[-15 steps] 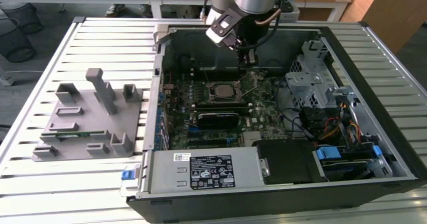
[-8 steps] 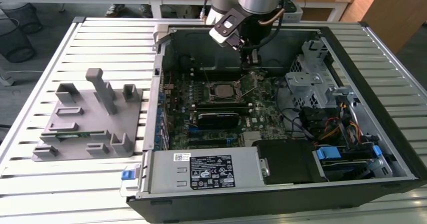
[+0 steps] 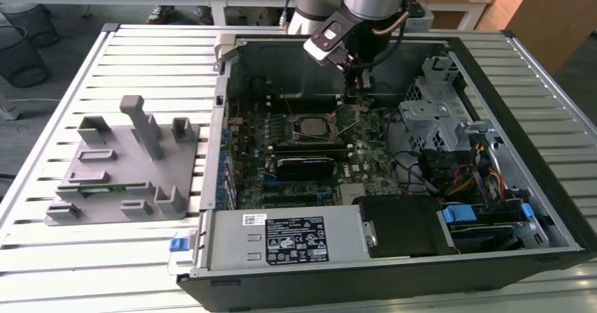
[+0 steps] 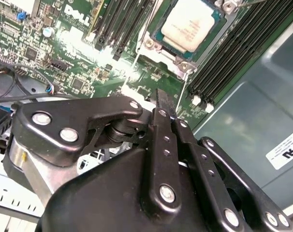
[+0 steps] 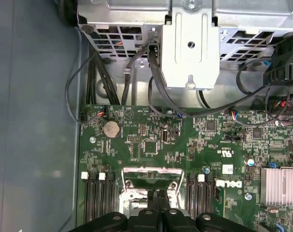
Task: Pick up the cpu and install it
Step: 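Close the cpu cover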
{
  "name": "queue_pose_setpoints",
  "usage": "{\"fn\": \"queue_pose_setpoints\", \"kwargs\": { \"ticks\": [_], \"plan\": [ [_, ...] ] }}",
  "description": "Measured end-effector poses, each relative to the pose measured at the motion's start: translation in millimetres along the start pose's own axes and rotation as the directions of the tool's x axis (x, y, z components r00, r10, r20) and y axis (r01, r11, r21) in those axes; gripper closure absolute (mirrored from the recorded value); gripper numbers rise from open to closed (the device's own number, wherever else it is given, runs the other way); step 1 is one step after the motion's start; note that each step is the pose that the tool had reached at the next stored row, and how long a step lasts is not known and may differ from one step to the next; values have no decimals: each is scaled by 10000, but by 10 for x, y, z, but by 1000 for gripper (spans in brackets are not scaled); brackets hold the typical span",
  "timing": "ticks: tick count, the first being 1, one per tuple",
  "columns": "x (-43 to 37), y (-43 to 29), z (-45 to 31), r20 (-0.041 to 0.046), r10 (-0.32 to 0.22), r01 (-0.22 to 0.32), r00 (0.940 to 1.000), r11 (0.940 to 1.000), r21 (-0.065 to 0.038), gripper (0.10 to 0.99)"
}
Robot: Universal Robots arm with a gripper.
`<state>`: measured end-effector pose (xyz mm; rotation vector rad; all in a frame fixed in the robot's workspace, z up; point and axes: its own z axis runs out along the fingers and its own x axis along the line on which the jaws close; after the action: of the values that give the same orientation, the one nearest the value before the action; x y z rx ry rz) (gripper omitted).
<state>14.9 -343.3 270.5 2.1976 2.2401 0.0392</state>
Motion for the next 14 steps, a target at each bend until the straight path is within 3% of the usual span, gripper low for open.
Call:
{"fn": "queue_pose_setpoints", "kwargs": {
  "ticks": [14],
  "plan": [
    [-2,101,2,0,-3,3,10000,10000,0,980]
  ]
}}
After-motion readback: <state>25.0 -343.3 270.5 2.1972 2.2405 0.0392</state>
